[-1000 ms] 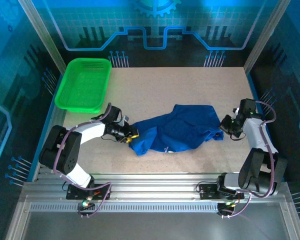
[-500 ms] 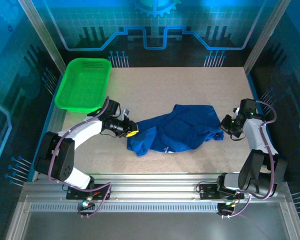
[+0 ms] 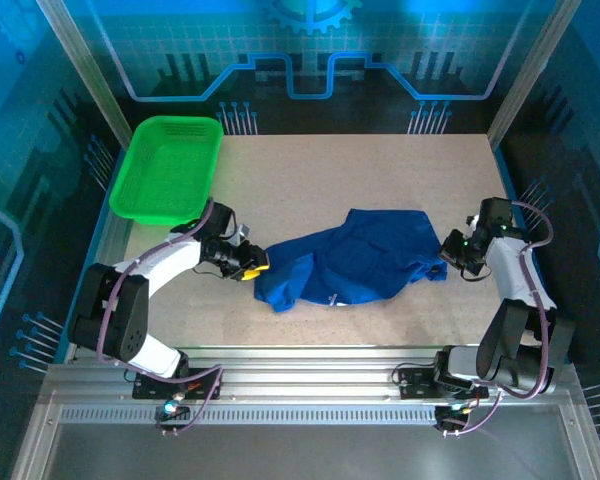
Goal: Fold and stack the t-shirts
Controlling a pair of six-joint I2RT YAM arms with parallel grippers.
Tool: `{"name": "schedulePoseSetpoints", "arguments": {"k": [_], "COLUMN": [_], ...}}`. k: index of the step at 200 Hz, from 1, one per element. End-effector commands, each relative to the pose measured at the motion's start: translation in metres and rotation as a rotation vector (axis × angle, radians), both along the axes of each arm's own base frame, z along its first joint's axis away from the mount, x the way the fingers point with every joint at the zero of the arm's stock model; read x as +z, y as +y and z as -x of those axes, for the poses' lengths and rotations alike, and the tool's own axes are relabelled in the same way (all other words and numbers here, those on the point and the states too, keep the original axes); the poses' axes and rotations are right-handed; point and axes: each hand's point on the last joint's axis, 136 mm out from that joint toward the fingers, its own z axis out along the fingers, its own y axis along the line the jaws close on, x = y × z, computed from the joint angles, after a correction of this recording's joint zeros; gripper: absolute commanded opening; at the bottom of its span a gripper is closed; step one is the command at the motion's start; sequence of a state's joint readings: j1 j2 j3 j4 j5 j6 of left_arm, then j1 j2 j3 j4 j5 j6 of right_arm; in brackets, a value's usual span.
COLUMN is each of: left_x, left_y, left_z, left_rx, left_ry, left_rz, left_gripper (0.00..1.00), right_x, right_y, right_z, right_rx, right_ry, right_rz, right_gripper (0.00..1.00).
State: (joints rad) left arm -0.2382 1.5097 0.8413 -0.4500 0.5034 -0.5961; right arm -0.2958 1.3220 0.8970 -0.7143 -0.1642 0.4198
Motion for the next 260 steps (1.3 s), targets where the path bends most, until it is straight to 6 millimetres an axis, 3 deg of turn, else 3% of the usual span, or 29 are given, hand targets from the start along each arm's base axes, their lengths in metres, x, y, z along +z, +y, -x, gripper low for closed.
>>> {"name": "schedulePoseSetpoints", "arguments": {"k": [1,105,155,191,260], "left_x": [-0.009,-0.012,-0.005,0.006,0.044], "left_y": [0.004,-0.024,-0.024,-0.023,-0.017], "left_z": [0.011,0.007,0.007,0.008,0.006], "left_rx": [0.009,-0.049,-0.055,-0.069,-0.118], "left_ry": [0.036,0.024,0.008,-0.014,-0.084], "left_rz": [-0.012,0.056,0.052,0.049,0.010], "left_gripper": [0.38,0.39,0.21,0.00,0.01], "right_x": [0.004,0.003,0.002,0.002,0.010], "right_y": [-0.001,0.000,0.000,0.000,-0.001], "right_z": [0.001,0.002,0.004,0.004,0.000], "right_rx": [0.010,0.009,0.008,0.011,0.015], "right_ry": [-0.007,-0.009,-0.009,-0.011,-0.031], "right_rz": [0.004,0.000,0.001,0.004,0.007], "right_gripper": [0.03,0.03,0.03,0.03,0.03]}}
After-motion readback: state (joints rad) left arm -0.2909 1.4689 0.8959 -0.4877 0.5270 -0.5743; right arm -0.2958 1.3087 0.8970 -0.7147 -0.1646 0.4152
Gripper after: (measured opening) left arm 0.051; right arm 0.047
